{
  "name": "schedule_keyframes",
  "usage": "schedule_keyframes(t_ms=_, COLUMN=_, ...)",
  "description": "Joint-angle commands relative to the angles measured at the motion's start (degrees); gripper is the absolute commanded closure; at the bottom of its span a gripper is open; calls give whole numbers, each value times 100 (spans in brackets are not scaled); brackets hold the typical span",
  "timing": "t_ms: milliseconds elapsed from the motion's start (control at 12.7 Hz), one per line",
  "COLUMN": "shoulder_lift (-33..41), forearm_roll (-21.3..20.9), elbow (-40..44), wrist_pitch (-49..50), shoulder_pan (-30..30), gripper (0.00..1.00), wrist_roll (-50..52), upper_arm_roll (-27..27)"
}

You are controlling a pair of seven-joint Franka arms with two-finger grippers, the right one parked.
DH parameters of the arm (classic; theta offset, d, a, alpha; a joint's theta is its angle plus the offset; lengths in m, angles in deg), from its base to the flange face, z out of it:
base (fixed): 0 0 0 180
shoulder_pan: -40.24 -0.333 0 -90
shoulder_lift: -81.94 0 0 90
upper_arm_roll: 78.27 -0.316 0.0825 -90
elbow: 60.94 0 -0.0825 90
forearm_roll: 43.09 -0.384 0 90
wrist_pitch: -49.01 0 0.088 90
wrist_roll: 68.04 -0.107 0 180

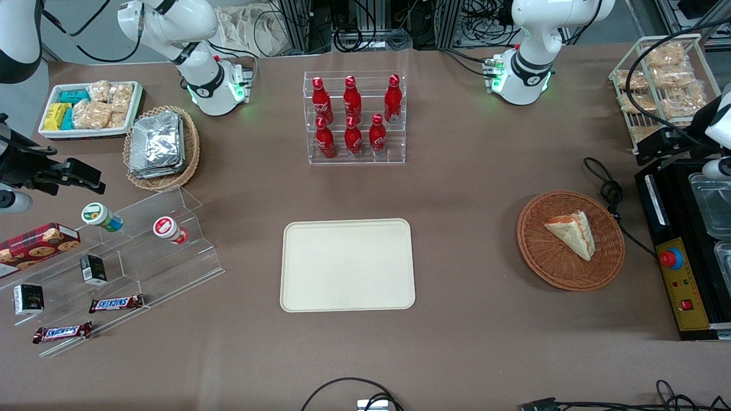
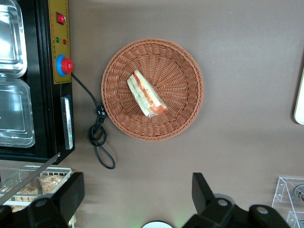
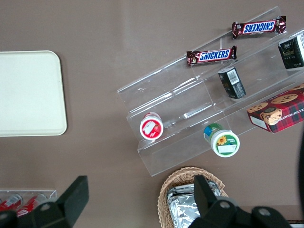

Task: Place sandwich from basket to tray
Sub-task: 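Move the left gripper from rest toward the wicker basket, then lower the open left gripper over the wrapped sandwich in the basket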

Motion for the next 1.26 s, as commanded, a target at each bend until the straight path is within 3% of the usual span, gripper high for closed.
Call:
schedule_keyframes(t_ms=0, shoulder_lift=-122, forearm_roll=45, elbow=-250, wrist_pitch=-343, shoulder_pan=-143, gripper=0, wrist_roll=237, upper_arm_roll=-60)
schedule_keyframes(t_ms=711, shoulder_lift=80, forearm_roll=36, elbow=-2870, wrist_pitch=-3471, shoulder_pan=-170, gripper=0, wrist_roll=2372, upper_arm_roll=-60)
schedule_keyframes(t_ms=1184, shoulder_lift=-368, forearm_roll=28, elbow=-3522, wrist_pitch=-4651, shoulder_pan=-161, gripper=0, wrist_roll=3121, upper_arm_roll=-60)
